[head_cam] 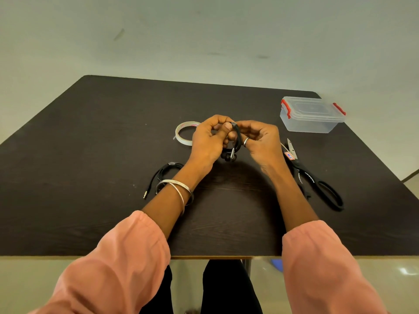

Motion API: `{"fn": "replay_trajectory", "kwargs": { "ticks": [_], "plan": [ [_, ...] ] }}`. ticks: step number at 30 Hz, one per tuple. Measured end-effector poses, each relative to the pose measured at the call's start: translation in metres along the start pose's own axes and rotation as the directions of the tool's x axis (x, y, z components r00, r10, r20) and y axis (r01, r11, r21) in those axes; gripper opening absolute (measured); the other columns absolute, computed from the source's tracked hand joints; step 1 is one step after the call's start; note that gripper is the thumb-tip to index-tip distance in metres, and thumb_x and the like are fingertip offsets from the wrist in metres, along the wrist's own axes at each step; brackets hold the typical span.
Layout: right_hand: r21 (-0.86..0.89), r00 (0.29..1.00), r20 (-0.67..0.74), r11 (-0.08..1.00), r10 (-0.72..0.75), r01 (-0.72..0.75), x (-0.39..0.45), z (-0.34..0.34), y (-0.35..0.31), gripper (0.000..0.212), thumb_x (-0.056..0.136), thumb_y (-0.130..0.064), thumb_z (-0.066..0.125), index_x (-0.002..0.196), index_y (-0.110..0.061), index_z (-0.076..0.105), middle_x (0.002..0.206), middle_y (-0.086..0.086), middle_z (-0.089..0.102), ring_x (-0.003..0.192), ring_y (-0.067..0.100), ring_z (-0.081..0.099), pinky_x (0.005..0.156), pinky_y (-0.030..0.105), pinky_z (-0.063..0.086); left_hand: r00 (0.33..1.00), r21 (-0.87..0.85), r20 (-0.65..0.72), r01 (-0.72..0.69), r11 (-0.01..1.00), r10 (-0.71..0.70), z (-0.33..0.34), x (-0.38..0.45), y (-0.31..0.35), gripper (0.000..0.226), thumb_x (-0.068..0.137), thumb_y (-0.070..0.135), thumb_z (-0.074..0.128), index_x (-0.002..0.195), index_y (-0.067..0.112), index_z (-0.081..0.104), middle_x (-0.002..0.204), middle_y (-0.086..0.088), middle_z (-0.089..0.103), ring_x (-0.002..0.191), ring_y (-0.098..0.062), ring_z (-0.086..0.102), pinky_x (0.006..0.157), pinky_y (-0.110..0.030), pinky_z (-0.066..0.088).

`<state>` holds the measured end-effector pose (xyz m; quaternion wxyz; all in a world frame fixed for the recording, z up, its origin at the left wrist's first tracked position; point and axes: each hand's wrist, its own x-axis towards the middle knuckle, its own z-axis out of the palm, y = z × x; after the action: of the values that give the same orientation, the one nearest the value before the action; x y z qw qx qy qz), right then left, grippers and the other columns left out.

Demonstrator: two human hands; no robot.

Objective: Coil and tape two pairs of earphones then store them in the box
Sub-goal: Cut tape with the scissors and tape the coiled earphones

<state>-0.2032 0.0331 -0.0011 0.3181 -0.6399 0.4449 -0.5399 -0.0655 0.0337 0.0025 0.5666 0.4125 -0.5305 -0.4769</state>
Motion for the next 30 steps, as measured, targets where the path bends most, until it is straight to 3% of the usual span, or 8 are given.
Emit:
{"fn": "replay_trajectory", "kwargs": {
  "ticks": [4,10,16,21,25,30],
  "plan": [
    [-0.024,0.999,-0.025,0.999,-0.048,0.047,0.000,-0.001,0.002,0.028,0.083,0.008,0.063,0.107,-0.006,0.070,0.094,0.005,0.074,0.088,0.017,0.072,0.078,0.029,0.057,1.000,0.003,-0.029,-0.009,1.000,0.009,-0.001,0.000,0.001,0.012,0.095,0.009,0.057,0.100,0.006,0.067,0.075,-0.004,0.066,0.060,-0.002,0.062,0.058,-0.016,0.049],
    [-0.019,0.993,-0.113,0.999,-0.036,0.034,0.002,-0.003,0.005,0.027,0.083,0.008,0.061,0.102,-0.009,0.073,0.092,0.008,0.074,0.086,0.022,0.073,0.080,0.046,0.059,0.999,0.002,-0.033,-0.020,1.000,0.020,-0.001,0.001,0.000,0.013,0.094,0.011,0.060,0.102,0.008,0.070,0.083,-0.015,0.070,0.065,-0.013,0.061,0.062,-0.025,0.053],
    [-0.038,0.986,-0.152,0.997,-0.072,0.067,0.003,-0.004,0.006,0.025,0.081,0.006,0.066,0.101,-0.007,0.074,0.094,0.008,0.075,0.089,0.022,0.072,0.083,0.044,0.058,0.999,-0.013,0.015,0.045,0.999,-0.045,-0.005,0.001,0.004,0.016,0.095,0.015,0.059,0.103,0.008,0.071,0.086,-0.011,0.074,0.061,-0.010,0.058,0.059,-0.021,0.051],
    [-0.108,0.981,-0.130,0.985,-0.146,0.133,0.000,-0.005,0.001,0.022,0.083,0.000,0.069,0.103,-0.008,0.072,0.093,0.003,0.074,0.087,0.014,0.072,0.080,0.028,0.058,0.992,-0.059,0.015,0.123,0.991,-0.122,-0.008,0.004,0.001,0.020,0.090,0.024,0.066,0.096,0.007,0.074,0.085,-0.010,0.075,0.059,-0.008,0.050,0.056,-0.020,0.044],
    [-0.127,0.981,-0.104,0.981,-0.162,0.149,0.001,-0.007,0.003,0.020,0.082,0.000,0.070,0.102,-0.006,0.073,0.094,0.006,0.074,0.088,0.016,0.072,0.081,0.032,0.058,0.976,-0.105,0.039,0.219,0.970,-0.216,-0.012,0.008,0.000,0.017,0.087,0.019,0.070,0.094,0.004,0.073,0.086,-0.011,0.075,0.058,-0.007,0.047,0.052,-0.019,0.041],
    [-0.008,0.989,-0.110,0.995,-0.099,0.098,0.001,-0.006,-0.001,0.022,0.080,0.004,0.071,0.099,-0.005,0.072,0.092,0.010,0.074,0.086,0.021,0.072,0.079,0.033,0.058,0.969,-0.179,0.072,0.247,0.952,-0.238,-0.012,0.009,0.000,0.012,0.086,0.011,0.069,0.093,0.002,0.073,0.080,-0.011,0.073,0.054,-0.006,0.044,0.049,-0.017,0.038]
  ]
}}
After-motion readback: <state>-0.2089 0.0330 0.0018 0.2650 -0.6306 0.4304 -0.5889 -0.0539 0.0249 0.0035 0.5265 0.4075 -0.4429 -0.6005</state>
